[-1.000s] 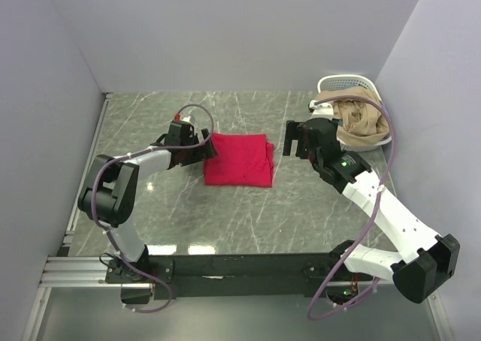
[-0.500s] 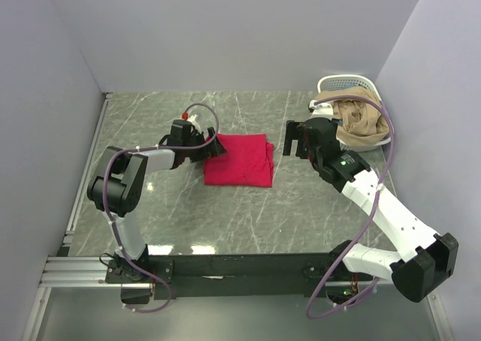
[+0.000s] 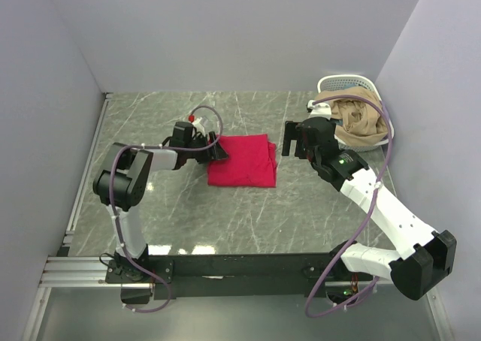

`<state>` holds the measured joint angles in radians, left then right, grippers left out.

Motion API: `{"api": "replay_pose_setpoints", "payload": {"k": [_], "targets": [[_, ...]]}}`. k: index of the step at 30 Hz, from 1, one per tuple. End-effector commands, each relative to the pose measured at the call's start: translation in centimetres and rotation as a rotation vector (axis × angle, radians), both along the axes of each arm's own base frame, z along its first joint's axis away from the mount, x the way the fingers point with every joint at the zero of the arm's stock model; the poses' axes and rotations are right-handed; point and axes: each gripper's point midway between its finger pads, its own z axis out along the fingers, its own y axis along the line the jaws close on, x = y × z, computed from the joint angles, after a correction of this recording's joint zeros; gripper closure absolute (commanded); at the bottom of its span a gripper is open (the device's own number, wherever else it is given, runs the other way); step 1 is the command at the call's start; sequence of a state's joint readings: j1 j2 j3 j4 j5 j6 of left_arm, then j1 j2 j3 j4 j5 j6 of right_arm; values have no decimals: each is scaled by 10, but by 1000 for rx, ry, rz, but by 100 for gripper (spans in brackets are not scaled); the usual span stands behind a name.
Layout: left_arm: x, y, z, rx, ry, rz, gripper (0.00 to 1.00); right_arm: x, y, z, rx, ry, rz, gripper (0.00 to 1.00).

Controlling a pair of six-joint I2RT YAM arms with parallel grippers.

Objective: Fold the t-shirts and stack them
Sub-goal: Neatly place the folded tshirt to the corner

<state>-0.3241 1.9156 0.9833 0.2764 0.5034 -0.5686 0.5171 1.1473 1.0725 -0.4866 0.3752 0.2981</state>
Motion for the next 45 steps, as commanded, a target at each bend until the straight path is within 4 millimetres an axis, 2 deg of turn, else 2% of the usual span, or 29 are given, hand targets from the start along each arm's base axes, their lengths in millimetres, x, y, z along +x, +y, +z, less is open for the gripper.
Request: {"api": "replay_pose_setpoints", "payload": {"k": [1, 2, 4, 5, 9, 11, 12, 13, 15, 16, 18, 19, 21, 22, 24, 25, 29, 30, 32, 33, 36, 37, 38, 39, 44, 45], "targets": [[-44, -3, -63, 62, 236, -72, 42, 5, -1, 6, 20, -35, -20, 0], [-42, -5, -63, 59, 236, -74, 50, 5, -2, 5, 15, -31, -20, 0], [-37, -9, -62, 49, 236, -83, 58, 6, -2, 6, 15, -35, -24, 0], [-33, -10, -61, 50, 231, -84, 67, 6, -2, 5, 14, -34, -22, 0], [-15, -13, -54, 72, 215, -84, 86, 8, -1, 4, 13, -30, -17, 0], [1, -13, -46, 101, 200, -79, 94, 8, 0, 4, 14, -28, -15, 0], [8, -13, -42, 109, 188, -78, 96, 9, 1, 3, 15, -26, -12, 0], [27, -10, -32, 120, 155, -54, 98, 9, 2, 4, 18, -28, -11, 0], [38, -6, -26, 141, 154, -52, 99, 9, 3, 3, 20, -25, -5, 0], [58, -1, -17, 144, 127, -32, 99, 9, 3, 4, 19, -26, -5, 0], [69, 6, -13, 162, 124, -36, 99, 9, 3, 3, 16, -23, -1, 0], [88, 12, -5, 161, 99, -20, 99, 10, 3, 4, 14, -22, -2, 0], [99, 25, -4, 190, 98, -6, 99, 11, 4, 3, 16, -23, 1, 0], [115, 35, 3, 184, 81, 17, 99, 11, 4, 3, 19, -22, 3, 0], [127, 45, 10, 177, 59, 32, 99, 11, 7, 0, 23, -15, 9, 0], [139, 58, 16, 172, 43, 61, 99, 12, 7, -1, 23, -11, 10, 0], [164, 91, 25, 197, 6, 107, 99, 15, 10, -8, 19, 3, 10, 0], [171, 107, 27, 207, 3, 135, 99, 16, 10, -8, 19, 2, 8, 0], [182, 123, 31, 226, -12, 155, 99, 19, 13, -10, 22, 8, 14, 0], [188, 141, 32, 251, -17, 189, 99, 20, 14, -11, 24, 11, 15, 0], [208, 167, 47, 285, -67, 220, 99, 24, 19, -15, 24, 21, 32, 0], [209, 184, 46, 298, -50, 234, 99, 25, 20, -17, 20, 28, 32, 0], [212, 193, 47, 308, -47, 241, 99, 26, 21, -19, 16, 34, 36, 0], [223, 209, 53, 317, -69, 266, 99, 27, 22, -19, 16, 34, 38, 0], [235, 261, 55, 309, -88, 340, 98, 33, 27, -25, 16, 49, 46, 0], [237, 278, 54, 307, -88, 365, 98, 33, 28, -27, 17, 55, 49, 0]]}}
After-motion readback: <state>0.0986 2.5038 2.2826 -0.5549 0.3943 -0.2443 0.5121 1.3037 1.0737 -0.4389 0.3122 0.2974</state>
